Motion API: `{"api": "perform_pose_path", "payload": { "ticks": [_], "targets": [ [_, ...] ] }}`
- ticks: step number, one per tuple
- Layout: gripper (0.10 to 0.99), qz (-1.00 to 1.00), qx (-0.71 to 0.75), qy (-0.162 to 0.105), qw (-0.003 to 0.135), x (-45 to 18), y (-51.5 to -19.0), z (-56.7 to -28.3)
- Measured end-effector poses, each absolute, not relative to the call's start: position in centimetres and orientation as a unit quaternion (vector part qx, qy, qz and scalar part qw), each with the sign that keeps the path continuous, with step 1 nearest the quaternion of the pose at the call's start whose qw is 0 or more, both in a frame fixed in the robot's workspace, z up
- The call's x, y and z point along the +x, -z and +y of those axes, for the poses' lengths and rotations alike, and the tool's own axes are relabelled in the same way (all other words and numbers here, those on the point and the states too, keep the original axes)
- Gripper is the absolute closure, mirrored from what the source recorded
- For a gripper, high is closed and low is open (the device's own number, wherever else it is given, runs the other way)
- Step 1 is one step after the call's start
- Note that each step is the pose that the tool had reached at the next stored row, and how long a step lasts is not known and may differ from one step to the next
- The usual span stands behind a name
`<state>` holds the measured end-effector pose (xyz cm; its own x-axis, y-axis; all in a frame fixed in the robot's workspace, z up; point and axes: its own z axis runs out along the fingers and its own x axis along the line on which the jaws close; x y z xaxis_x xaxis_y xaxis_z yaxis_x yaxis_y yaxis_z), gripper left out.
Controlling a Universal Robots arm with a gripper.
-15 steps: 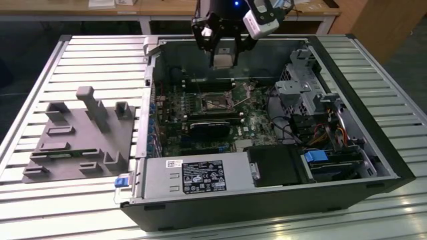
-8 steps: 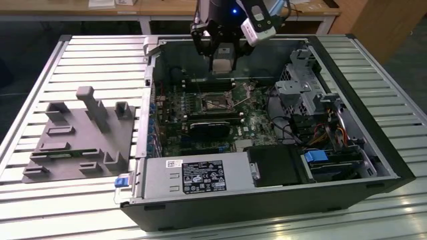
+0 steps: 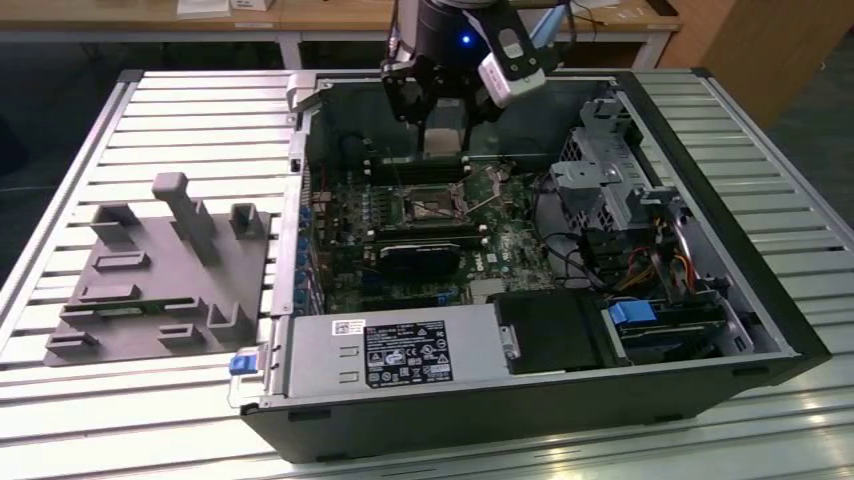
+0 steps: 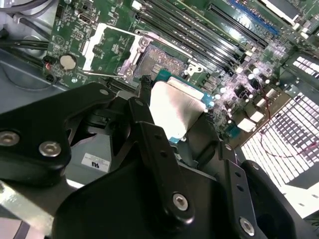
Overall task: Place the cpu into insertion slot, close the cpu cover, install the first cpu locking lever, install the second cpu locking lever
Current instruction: 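Place the cpu into insertion slot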
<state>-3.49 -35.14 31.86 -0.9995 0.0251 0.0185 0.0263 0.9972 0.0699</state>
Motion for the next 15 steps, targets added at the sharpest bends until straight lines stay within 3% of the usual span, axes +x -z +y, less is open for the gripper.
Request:
{"api": "perform_pose_path", "payload": {
  "ticks": [15],
  "targets": [
    [0.545,-0.99,-0.137,0.036,0.004,-3.5,-30.6,-35.1]
  ]
}}
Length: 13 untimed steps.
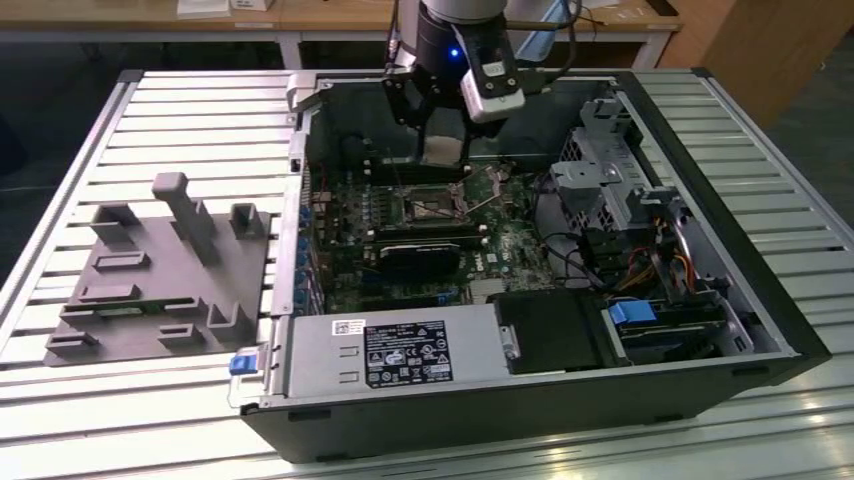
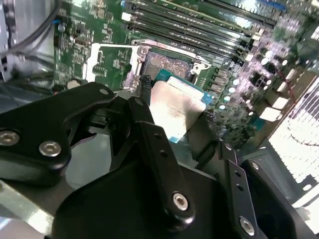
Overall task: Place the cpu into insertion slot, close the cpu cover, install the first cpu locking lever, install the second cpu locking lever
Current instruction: 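Place the cpu into insertion slot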
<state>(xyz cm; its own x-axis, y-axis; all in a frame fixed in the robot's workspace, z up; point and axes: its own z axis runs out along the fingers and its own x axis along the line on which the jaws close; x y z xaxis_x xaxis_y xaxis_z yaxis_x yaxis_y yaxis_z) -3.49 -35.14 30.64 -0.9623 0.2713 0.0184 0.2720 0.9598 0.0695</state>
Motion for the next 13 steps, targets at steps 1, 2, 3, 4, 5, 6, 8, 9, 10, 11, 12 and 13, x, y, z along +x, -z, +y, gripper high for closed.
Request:
{"api": "perform_pose_path", "payload": {
  "ticks": [1,2,3,4,5,6,8,9,10,11,12,13],
  "targets": [
    [0.545,-0.989,-0.146,0.036,0.004,-3.49,-30.57,-35.15],
    [0.545,-0.987,-0.155,0.036,0.004,-3.49,-30.5,-35.15],
    [0.545,-0.986,-0.165,0.036,0.003,-3.49,-30.41,-35.15],
    [0.545,-0.984,-0.173,0.036,0.003,-3.49,-30.34,-35.15],
    [0.545,-0.983,-0.182,0.036,0.003,-3.49,-30.27,-35.14],
    [0.545,-0.981,-0.191,0.036,0.002,-3.49,-30.19,-35.14],
    [0.545,-0.977,-0.209,0.036,0.002,-3.49,-30.05,-35.15],
    [0.545,-0.975,-0.218,0.036,0.001,-3.49,-29.98,-35.15],
    [0.545,-0.973,-0.226,0.036,0.001,-3.49,-29.91,-35.15],
    [0.545,-0.971,-0.236,0.036,0.001,-3.49,-29.84,-35.14],
    [0.545,-0.969,-0.245,0.036,0.0,-3.49,-29.77,-35.14],
    [0.545,-0.967,-0.253,0.036,0.0,-3.49,-29.71,-35.15]
  ]
}}
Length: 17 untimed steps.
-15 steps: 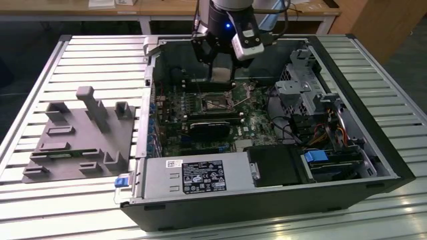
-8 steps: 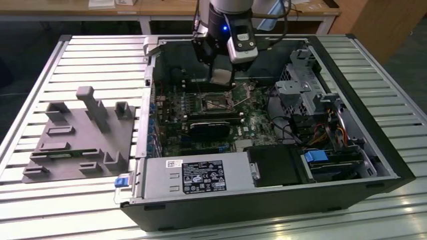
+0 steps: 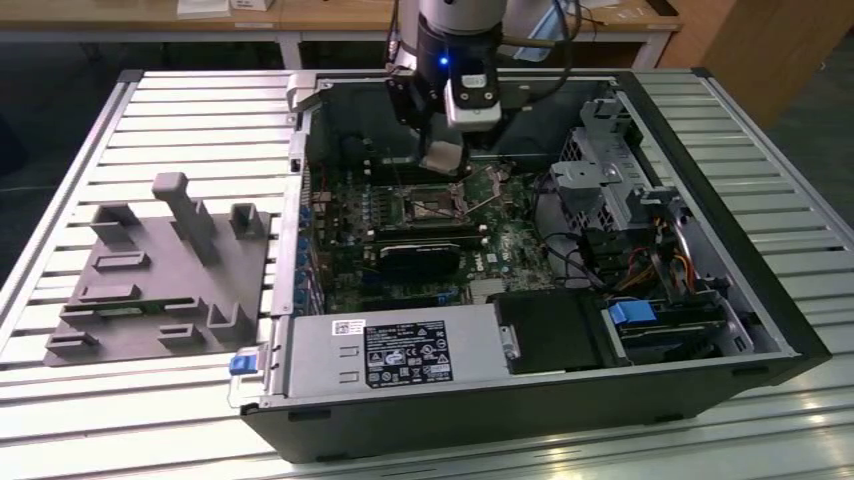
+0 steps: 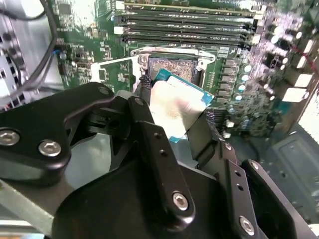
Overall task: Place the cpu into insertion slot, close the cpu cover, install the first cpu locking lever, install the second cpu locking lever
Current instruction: 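Place the cpu into insertion slot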
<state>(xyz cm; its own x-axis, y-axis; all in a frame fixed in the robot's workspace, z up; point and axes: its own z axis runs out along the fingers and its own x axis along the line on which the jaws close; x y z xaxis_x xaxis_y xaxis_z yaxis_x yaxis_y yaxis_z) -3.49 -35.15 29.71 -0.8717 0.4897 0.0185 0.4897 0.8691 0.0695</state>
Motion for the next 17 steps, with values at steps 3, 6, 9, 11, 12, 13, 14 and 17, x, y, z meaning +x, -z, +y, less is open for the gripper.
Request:
{"api": "perform_pose_path", "payload": {
  "ticks": [3,6,9,11,12,13,14,17],
  "targets": [
    [0.545,-0.96,-0.279,0.036,-0.001,-3.49,-29.52,-35.15],
    [0.545,-0.951,-0.306,0.036,-0.002,-3.49,-29.33,-35.14],
    [0.545,-0.943,-0.331,0.036,-0.003,-3.49,-29.15,-35.15],
    [0.545,-0.937,-0.348,0.036,-0.003,-3.49,-29.03,-35.15],
    [0.545,-0.933,-0.357,0.036,-0.004,-3.49,-28.97,-35.14],
    [0.545,-0.93,-0.366,0.036,-0.004,-3.49,-28.91,-35.14],
    [0.545,-0.927,-0.374,0.036,-0.004,-3.49,-28.85,-35.15],
    [0.545,-0.916,-0.399,0.036,-0.005,-3.49,-28.67,-35.14]
  ]
}}
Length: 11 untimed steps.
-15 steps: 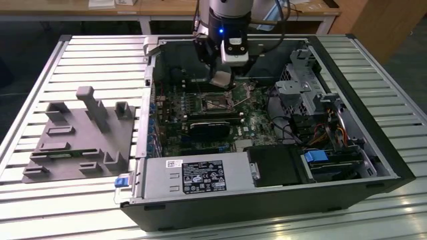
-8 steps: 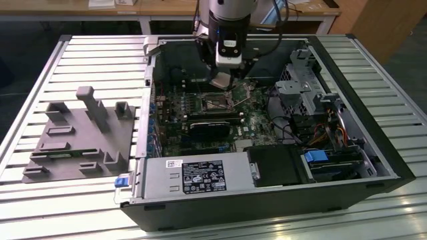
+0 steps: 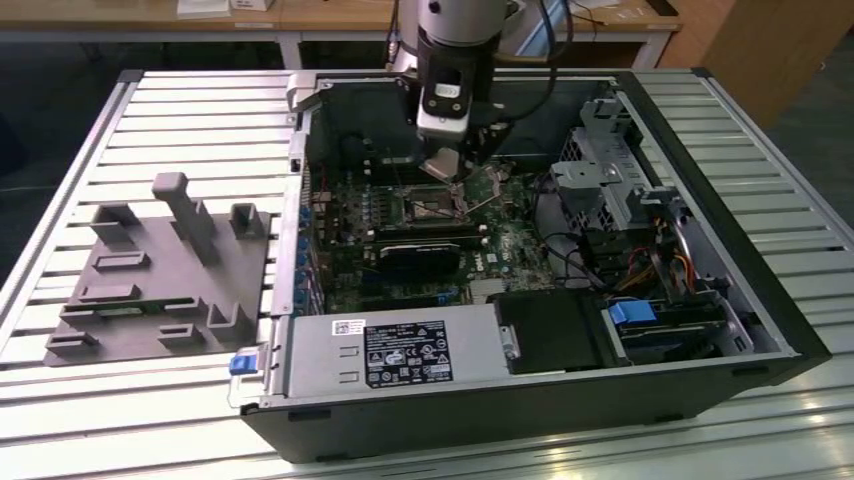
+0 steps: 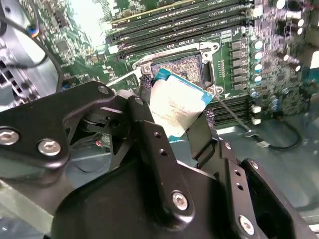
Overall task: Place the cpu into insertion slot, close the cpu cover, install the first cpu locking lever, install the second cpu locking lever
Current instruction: 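Place the cpu into insertion slot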
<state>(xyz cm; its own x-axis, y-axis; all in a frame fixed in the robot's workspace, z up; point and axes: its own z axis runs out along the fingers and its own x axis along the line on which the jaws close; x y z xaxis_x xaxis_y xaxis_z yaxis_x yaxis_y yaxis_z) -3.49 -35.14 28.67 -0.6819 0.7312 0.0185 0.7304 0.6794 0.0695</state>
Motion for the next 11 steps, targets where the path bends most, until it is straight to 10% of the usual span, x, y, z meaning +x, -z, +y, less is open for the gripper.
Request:
{"api": "perform_pose_path", "payload": {
  "ticks": [11],
  "targets": [
    [0.545,0.872,0.489,-0.035,0.009,-3.49,-28.03,-35.14]
  ]
}}
